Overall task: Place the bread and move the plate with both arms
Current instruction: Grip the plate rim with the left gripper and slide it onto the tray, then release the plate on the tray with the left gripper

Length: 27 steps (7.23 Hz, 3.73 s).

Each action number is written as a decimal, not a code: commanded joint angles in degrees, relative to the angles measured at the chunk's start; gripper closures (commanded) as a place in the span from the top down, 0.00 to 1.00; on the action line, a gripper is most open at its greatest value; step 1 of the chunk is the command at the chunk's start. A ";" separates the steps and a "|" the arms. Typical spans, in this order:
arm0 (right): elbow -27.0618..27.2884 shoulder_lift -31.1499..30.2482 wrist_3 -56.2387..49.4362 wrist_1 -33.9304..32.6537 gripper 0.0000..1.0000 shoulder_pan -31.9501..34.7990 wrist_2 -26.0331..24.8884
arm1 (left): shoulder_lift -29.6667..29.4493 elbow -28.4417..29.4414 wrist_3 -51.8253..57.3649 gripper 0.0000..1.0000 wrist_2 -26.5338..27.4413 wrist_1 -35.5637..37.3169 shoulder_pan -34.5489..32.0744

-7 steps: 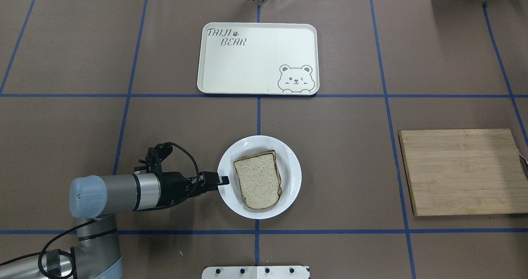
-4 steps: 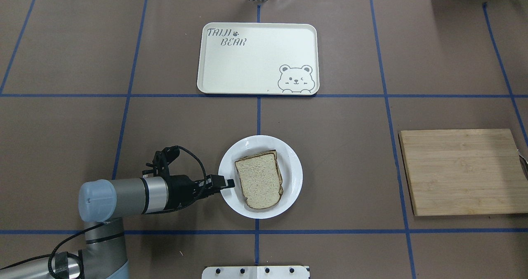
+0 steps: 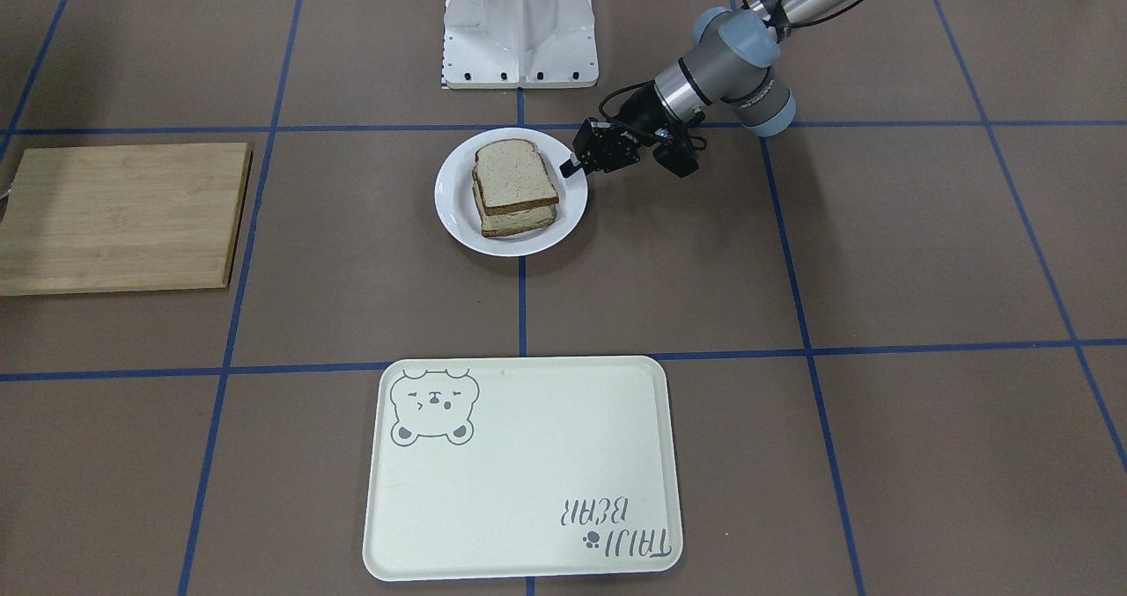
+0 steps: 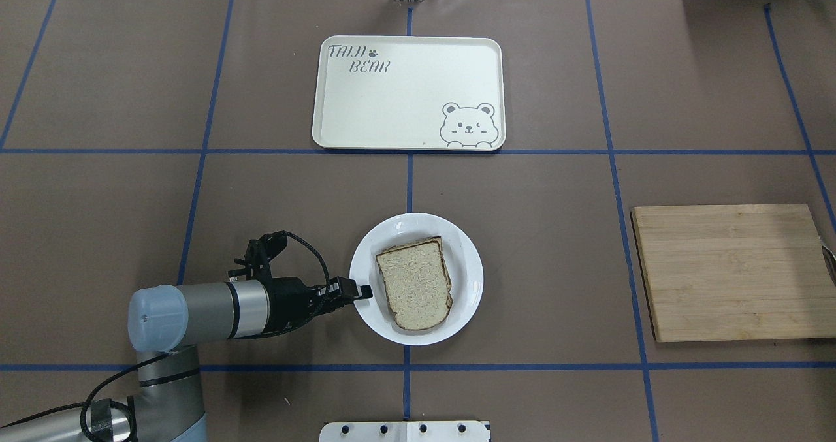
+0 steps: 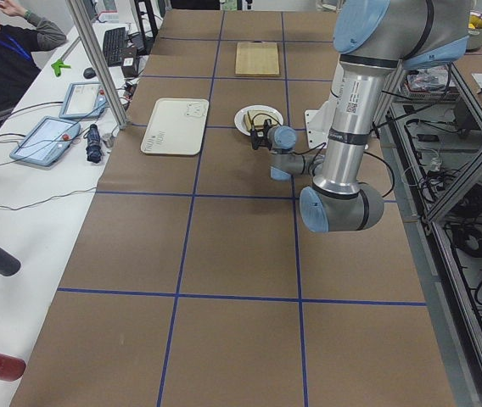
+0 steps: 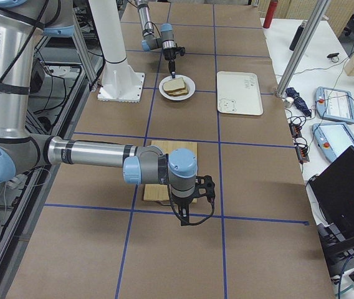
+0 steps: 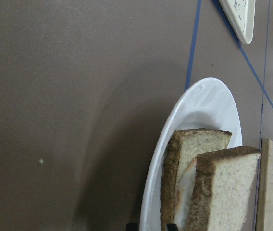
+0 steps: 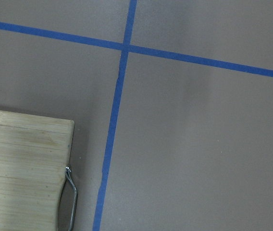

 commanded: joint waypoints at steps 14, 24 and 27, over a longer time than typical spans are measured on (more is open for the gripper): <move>-0.76 0.10 -0.09 0.00 1.00 -0.02 -0.01 | -19.01 13.53 -27.99 0.00 11.42 8.67 -14.82; -0.76 0.02 -0.09 0.00 1.00 -0.02 -0.01 | -19.44 15.77 -17.40 0.99 11.87 10.09 -15.38; -0.50 -0.07 -0.87 0.09 1.00 0.07 0.25 | -12.82 -1.20 -8.82 0.99 -1.56 22.23 -16.96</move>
